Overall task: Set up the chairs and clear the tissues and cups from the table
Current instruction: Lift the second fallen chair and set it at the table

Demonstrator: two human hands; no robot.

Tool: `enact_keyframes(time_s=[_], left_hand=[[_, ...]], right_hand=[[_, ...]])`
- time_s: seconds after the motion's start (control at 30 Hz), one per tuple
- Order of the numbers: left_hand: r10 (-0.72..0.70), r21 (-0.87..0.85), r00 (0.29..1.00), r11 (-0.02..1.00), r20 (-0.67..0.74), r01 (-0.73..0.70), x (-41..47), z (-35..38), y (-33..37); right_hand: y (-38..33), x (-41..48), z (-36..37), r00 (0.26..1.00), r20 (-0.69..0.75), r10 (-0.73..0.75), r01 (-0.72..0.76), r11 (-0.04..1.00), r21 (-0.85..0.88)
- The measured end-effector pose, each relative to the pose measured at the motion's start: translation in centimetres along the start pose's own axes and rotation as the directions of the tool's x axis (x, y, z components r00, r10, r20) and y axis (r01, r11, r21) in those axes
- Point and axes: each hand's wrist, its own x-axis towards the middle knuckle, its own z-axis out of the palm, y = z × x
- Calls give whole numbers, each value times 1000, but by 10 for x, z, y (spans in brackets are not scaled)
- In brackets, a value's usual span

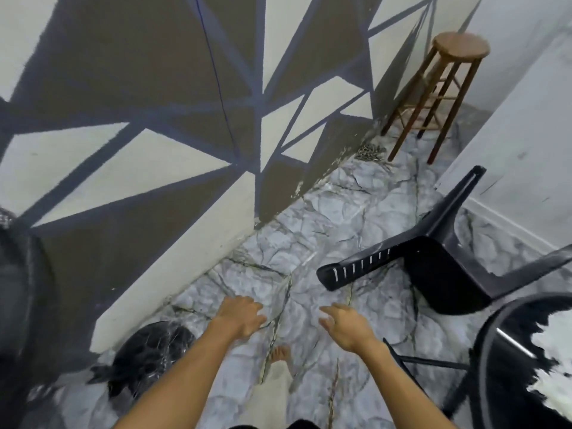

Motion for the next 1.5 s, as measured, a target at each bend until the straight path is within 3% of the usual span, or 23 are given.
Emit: enact_keyframes(time_s=[0.13, 0.47, 0.7, 0.87, 1.07, 1.23, 1.43, 1.5], left_hand=[[60, 93, 997, 994, 44, -64, 59, -62, -11], [266, 268, 964, 928, 12, -259, 190, -202, -1], [397, 410, 914, 823, 78, -393, 289, -297, 37], [519, 496, 843, 699, 143, -515, 349, -365, 89], [651, 608, 694, 426, 308, -670, 400, -406, 186], [704, 619, 503, 114, 502, -777, 430, -405, 276], [579, 616, 369, -310, 727, -724, 448, -387, 356], [545, 589, 333, -405, 769, -699, 455, -379, 373]], right_hand=[[-6, 49, -42, 997, -63, 45, -36, 988, 148], [8, 148, -125, 968, -136, 211, -181, 963, 201], [39, 216, -183, 917, -162, 365, -296, 893, 339], [64, 242, -217, 852, -145, 503, -381, 786, 487], [93, 235, -232, 704, -112, 701, -450, 563, 693], [112, 226, -217, 535, -19, 845, -465, 313, 828], [105, 240, -201, 299, 228, 926, -352, -115, 929], [97, 249, -198, 244, 308, 919, -311, -227, 923]])
